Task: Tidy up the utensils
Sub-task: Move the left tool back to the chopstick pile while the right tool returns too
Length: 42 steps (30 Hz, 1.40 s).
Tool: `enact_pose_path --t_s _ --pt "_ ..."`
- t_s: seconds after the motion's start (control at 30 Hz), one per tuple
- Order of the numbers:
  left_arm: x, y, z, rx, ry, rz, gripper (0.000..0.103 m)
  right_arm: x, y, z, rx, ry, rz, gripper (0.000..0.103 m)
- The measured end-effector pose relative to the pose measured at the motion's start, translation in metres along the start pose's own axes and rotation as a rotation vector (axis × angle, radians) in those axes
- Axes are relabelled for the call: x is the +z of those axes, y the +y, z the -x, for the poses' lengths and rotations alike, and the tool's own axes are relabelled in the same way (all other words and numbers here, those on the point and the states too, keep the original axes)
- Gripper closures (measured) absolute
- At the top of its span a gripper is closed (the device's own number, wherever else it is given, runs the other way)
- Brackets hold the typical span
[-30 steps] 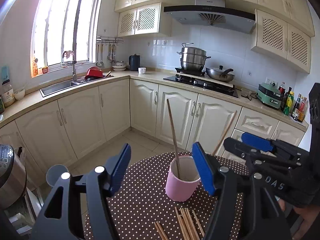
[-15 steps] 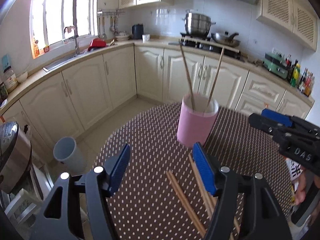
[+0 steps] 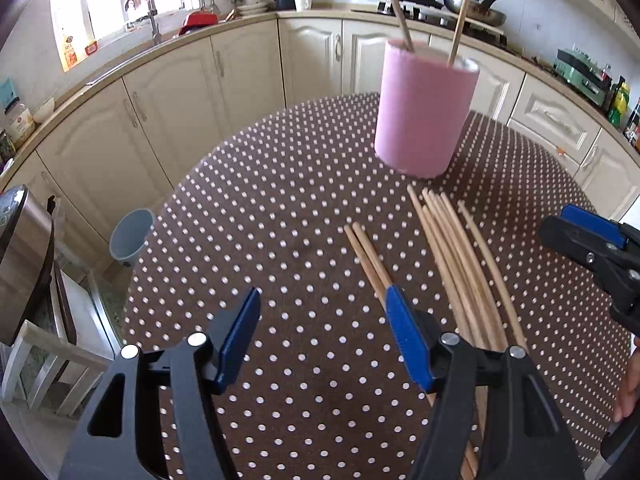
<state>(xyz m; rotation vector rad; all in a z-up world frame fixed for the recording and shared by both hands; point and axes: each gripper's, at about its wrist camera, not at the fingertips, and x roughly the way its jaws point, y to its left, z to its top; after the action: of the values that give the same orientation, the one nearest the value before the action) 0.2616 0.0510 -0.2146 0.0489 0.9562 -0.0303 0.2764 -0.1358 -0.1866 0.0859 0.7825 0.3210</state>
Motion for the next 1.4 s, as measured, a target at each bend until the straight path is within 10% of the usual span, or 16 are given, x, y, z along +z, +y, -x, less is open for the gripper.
enact_pose_path --t_s 1.13,1.4 --pt "0.017 -0.021 -0.035 0.027 0.078 0.02 0.038 -0.01 -0.016 -0.022 0.018 0.028 -0.008 0.047" --pt "0.029 -0.022 -0.034 -0.014 0.058 -0.013 0.08 -0.006 -0.003 -0.035 0.003 0.11 0.062 0.05"
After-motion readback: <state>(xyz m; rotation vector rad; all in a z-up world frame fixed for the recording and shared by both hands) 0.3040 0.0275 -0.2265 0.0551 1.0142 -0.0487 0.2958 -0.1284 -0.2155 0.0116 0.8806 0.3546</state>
